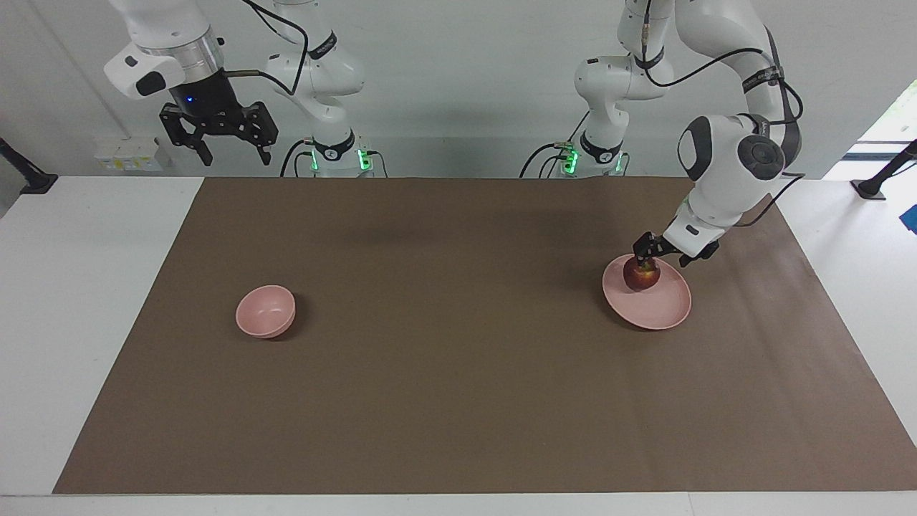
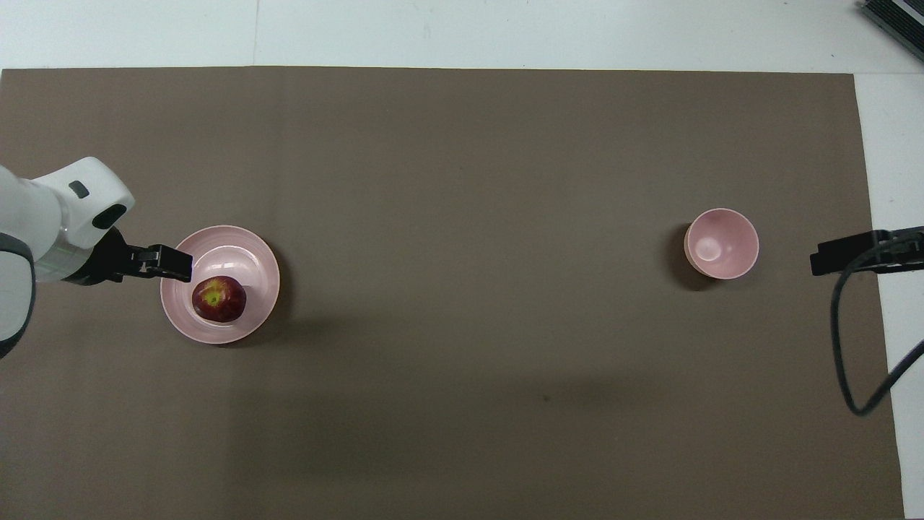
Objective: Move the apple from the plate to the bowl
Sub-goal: 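Lower the left gripper into the pink bowl and grasp the red apple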
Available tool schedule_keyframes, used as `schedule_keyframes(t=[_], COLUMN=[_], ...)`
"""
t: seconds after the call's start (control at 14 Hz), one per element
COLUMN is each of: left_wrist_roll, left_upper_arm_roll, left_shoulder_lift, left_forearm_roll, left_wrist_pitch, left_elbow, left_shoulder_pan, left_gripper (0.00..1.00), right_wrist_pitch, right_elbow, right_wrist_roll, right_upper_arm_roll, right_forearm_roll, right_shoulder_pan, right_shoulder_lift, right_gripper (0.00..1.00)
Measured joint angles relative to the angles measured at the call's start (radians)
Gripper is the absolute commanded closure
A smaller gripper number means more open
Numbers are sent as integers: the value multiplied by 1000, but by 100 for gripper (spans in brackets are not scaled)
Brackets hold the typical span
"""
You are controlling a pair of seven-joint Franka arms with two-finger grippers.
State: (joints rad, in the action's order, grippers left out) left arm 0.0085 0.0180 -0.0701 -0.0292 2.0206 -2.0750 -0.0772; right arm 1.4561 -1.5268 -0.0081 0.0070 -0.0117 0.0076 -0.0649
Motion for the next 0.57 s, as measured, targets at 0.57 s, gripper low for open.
schedule_keyframes(t=[0.57], left_wrist_roll=[0], left_upper_arm_roll=[0], left_shoulder_lift=[-8], left_forearm_roll=[0], left_wrist_pitch=[142], left_elbow=[-114], left_shoulder_pan=[-32], left_gripper=[0], right_wrist_pitch=[0], right_elbow=[0], right_wrist_roll=[0], right_upper_arm_roll=[0], right_forearm_roll=[0], right_shoulder_pan=[0], right_shoulder_lift=[0], right_gripper=[0])
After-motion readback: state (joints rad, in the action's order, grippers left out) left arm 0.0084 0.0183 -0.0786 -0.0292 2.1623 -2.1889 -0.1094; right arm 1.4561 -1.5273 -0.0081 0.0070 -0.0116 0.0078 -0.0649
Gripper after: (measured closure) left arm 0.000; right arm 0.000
